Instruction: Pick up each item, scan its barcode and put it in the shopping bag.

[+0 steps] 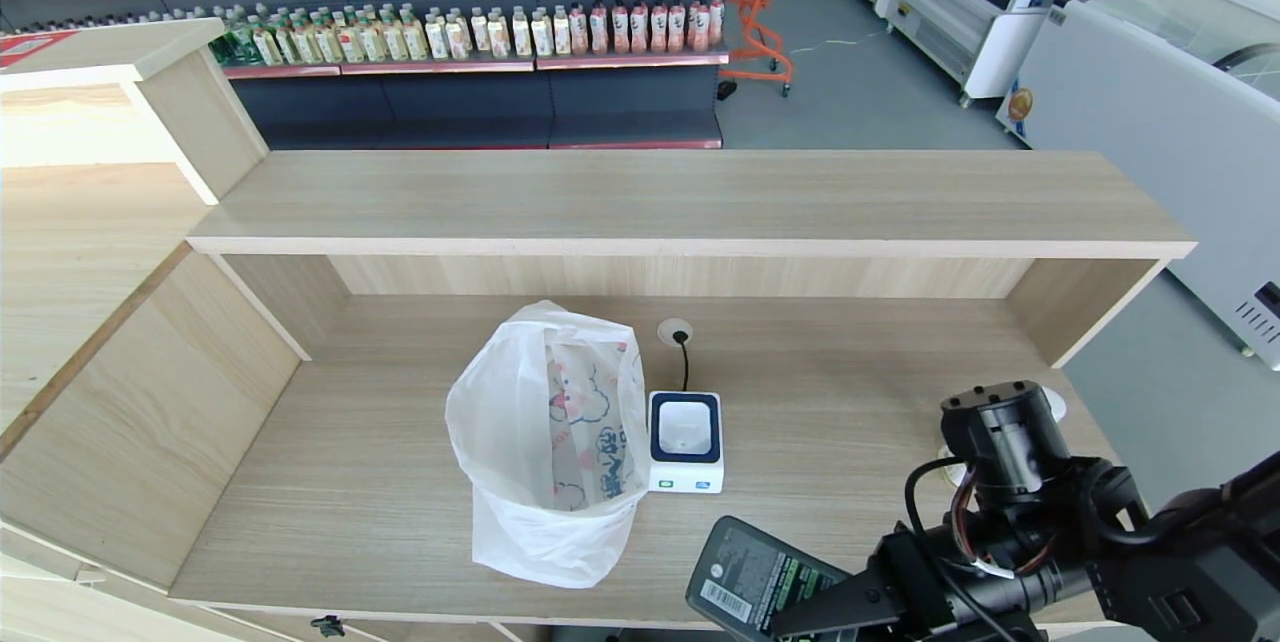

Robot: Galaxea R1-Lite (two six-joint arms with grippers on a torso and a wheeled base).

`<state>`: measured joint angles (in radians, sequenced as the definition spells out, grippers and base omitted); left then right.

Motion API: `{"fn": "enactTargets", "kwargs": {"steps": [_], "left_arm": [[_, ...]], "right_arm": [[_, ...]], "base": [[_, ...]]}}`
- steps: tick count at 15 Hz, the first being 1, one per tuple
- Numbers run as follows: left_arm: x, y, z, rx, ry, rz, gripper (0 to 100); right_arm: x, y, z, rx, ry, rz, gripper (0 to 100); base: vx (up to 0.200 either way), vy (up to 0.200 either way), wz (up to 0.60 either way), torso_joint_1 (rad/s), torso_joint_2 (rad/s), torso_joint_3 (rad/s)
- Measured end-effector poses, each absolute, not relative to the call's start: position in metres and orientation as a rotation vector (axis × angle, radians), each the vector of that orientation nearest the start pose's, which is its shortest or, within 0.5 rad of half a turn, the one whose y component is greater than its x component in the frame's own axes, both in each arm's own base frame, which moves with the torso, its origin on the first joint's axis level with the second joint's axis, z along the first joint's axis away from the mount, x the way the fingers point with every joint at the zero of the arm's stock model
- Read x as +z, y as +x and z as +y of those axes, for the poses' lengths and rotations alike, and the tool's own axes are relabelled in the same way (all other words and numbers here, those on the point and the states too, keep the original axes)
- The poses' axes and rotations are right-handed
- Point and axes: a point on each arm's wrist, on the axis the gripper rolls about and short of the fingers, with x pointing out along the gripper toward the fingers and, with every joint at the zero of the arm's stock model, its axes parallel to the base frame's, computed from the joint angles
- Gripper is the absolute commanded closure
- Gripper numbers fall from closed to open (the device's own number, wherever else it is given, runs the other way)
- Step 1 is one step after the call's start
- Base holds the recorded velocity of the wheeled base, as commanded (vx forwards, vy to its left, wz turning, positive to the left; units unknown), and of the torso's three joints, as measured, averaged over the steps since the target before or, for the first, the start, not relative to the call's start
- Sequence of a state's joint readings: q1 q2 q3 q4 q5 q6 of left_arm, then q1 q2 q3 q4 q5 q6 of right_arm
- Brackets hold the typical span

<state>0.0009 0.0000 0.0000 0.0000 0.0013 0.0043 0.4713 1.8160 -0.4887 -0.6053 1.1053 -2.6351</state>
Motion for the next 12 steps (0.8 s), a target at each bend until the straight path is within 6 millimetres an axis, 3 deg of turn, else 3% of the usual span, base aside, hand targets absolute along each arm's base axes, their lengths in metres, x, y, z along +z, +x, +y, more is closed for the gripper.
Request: {"fn": "enactTargets", "kwargs": {"steps": [12], "left_arm": [[0.0755, -0.0228, 0.0, 0.003, 0.005, 0.0, 0]], "right_arm": [[0.0828, 0.2195, 0.1316, 1.289, -1.615, -1.568, 100]], "base": [[0.0, 0.0, 0.0, 0.0, 0.0, 0.0]]}}
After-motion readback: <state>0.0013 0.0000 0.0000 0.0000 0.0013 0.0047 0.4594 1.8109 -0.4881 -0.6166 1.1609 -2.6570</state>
